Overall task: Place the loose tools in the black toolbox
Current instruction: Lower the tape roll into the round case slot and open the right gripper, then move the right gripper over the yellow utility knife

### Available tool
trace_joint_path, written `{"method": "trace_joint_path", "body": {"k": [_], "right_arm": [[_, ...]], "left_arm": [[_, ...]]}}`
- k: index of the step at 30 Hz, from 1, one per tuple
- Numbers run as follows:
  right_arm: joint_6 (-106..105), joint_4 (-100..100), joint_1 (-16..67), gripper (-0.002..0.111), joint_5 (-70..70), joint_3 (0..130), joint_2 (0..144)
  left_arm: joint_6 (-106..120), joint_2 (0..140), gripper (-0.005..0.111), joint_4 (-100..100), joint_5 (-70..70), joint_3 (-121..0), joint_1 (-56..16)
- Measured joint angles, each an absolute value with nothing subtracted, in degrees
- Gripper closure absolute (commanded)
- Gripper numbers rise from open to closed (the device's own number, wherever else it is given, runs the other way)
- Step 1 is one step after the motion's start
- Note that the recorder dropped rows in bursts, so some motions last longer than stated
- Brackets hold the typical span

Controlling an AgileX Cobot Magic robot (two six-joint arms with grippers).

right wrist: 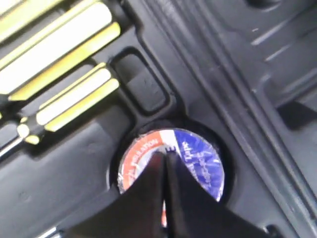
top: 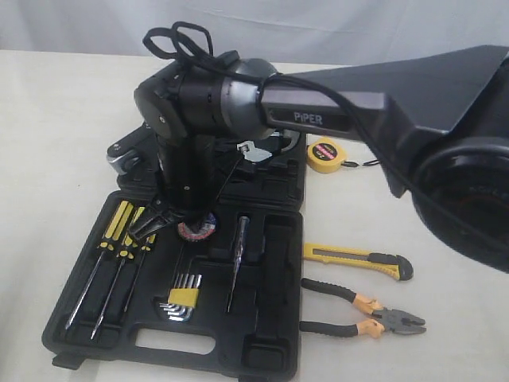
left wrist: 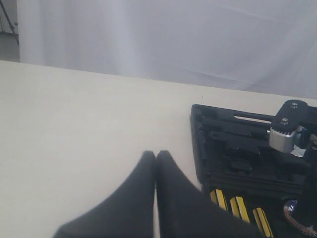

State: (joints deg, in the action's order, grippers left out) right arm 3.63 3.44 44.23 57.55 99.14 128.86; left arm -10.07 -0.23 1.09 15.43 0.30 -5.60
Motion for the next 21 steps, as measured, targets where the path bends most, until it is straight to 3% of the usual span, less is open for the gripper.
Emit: {"method": "trace_joint_path", "body": {"k": [11,21], "right_arm": [[3.2,1.7,44.2,0.109,58.2,99.1,126.6],[1.7,3.9,44.2,0.109,67.5,99.0,110.3]], "left_arm": [[-10.1,-0.2,0.107,1.1,15.4,0.3,-5.6],[-10.1,-0.2,0.107,1.1,15.4,0.3,-5.6]]}}
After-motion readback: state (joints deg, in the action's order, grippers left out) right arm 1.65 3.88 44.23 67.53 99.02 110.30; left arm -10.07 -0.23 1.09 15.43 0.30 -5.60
